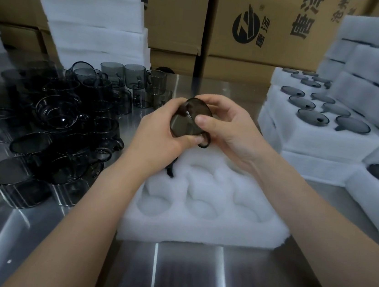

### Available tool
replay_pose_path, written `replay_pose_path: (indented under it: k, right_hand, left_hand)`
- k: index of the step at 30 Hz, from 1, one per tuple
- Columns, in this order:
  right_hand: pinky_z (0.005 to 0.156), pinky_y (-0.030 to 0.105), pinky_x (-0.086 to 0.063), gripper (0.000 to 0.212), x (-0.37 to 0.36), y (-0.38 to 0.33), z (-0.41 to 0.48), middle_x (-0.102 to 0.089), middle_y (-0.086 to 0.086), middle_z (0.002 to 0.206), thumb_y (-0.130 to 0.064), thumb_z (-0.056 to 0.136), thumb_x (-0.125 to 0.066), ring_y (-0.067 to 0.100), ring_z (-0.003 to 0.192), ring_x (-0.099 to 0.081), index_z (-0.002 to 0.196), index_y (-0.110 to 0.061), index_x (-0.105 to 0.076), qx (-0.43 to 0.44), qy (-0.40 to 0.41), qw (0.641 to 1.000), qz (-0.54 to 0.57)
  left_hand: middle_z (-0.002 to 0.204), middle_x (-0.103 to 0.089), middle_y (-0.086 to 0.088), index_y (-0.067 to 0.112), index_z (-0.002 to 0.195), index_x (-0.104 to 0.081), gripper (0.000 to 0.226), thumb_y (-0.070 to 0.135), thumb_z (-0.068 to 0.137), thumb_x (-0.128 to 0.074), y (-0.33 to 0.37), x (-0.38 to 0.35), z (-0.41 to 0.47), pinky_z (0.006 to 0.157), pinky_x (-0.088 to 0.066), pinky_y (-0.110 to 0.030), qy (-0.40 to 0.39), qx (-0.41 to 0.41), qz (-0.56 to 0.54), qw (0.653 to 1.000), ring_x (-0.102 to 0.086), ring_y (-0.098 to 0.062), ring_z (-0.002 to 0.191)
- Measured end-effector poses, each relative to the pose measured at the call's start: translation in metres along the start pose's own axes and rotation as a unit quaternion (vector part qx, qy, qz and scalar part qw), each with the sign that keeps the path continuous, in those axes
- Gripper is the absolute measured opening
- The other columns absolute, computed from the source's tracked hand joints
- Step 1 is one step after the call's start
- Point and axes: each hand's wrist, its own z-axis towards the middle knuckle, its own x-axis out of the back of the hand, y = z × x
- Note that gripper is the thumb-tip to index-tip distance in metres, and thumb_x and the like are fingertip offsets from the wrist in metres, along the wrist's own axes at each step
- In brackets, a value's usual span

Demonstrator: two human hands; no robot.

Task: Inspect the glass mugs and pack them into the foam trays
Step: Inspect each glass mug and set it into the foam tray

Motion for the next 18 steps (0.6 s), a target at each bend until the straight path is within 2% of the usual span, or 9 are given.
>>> replay_pose_path:
  k: [3,4,6,9,11,13,15,18]
  right_hand:
    - [0.052,0.032,-0.047,0.013,-0.002,-0.001,0.0,-0.066,0.006,0.088,-0.019,0.085,-0.071,0.027,0.074,-0.061,0.097,-0.015,-0.067,0.012,0.04,0.998,-0.039]
    - [0.052,0.033,-0.043,0.007,-0.002,-0.001,-0.001,-0.066,0.006,0.086,-0.02,0.09,-0.067,0.031,0.071,-0.058,0.096,-0.015,-0.068,0.018,0.054,0.997,-0.058]
    - [0.049,0.03,-0.039,0.012,-0.002,-0.002,-0.004,-0.065,0.01,0.085,-0.017,0.098,-0.058,0.03,0.063,-0.054,0.097,-0.014,-0.069,0.029,0.077,0.993,-0.083]
    - [0.051,0.026,-0.041,0.018,-0.005,-0.009,-0.01,-0.063,0.014,0.092,-0.014,0.102,-0.05,0.022,0.062,-0.052,0.107,-0.016,-0.068,0.013,0.074,0.996,-0.04]
    - [0.056,0.028,-0.046,0.011,-0.003,-0.014,-0.014,-0.062,0.012,0.093,-0.016,0.1,-0.055,0.021,0.068,-0.058,0.106,-0.016,-0.064,-0.007,0.064,0.998,-0.003]
    - [0.059,0.027,-0.05,0.008,-0.001,-0.016,-0.02,-0.063,0.007,0.086,-0.023,0.095,-0.062,0.016,0.068,-0.061,0.093,-0.015,-0.063,-0.029,0.044,0.998,-0.023]
    - [0.06,0.027,-0.052,0.02,-0.001,-0.015,-0.026,-0.064,0.003,0.077,-0.03,0.093,-0.065,0.016,0.067,-0.061,0.077,-0.019,-0.066,-0.055,0.02,0.997,-0.046]
    - [0.055,0.028,-0.05,0.03,-0.004,-0.015,-0.031,-0.061,0.004,0.068,-0.035,0.095,-0.061,0.019,0.059,-0.058,0.069,-0.022,-0.066,-0.066,0.004,0.996,-0.061]
  left_hand:
    - [0.092,-0.058,0.028,0.032,0.118,-0.056,0.053,0.029,0.072,-0.082,0.001,0.0,0.0,0.071,-0.034,0.004,-0.011,-0.003,0.024,1.0,-0.049,0.026,0.085]
    - [0.093,-0.059,0.027,0.033,0.117,-0.056,0.053,0.031,0.071,-0.082,0.002,-0.001,-0.001,0.071,-0.034,0.004,-0.017,-0.002,0.026,1.0,-0.05,0.025,0.086]
    - [0.095,-0.062,0.024,0.033,0.116,-0.057,0.052,0.033,0.071,-0.083,0.002,-0.001,-0.001,0.073,-0.038,0.0,-0.023,0.001,0.016,1.0,-0.055,0.015,0.091]
    - [0.101,-0.066,0.016,0.029,0.112,-0.058,0.053,0.035,0.067,-0.085,0.003,0.001,-0.002,0.088,-0.049,-0.022,-0.013,0.016,-0.029,0.999,-0.062,-0.002,0.099]
    - [0.106,-0.067,0.012,0.024,0.112,-0.058,0.054,0.039,0.065,-0.08,0.002,0.003,-0.001,0.095,-0.051,-0.037,0.005,0.029,-0.075,0.997,-0.063,-0.009,0.104]
    - [0.107,-0.067,0.013,0.026,0.11,-0.056,0.053,0.042,0.065,-0.078,0.003,0.004,-0.002,0.095,-0.051,-0.037,0.016,0.039,-0.098,0.994,-0.063,-0.005,0.104]
    - [0.105,-0.067,0.014,0.026,0.11,-0.056,0.054,0.042,0.065,-0.081,0.002,0.005,-0.002,0.093,-0.052,-0.034,0.01,0.039,-0.104,0.994,-0.063,-0.001,0.101]
    - [0.106,-0.068,0.012,0.023,0.113,-0.057,0.059,0.037,0.064,-0.087,0.001,0.006,-0.002,0.092,-0.053,-0.033,-0.007,0.025,-0.109,0.994,-0.064,-0.003,0.102]
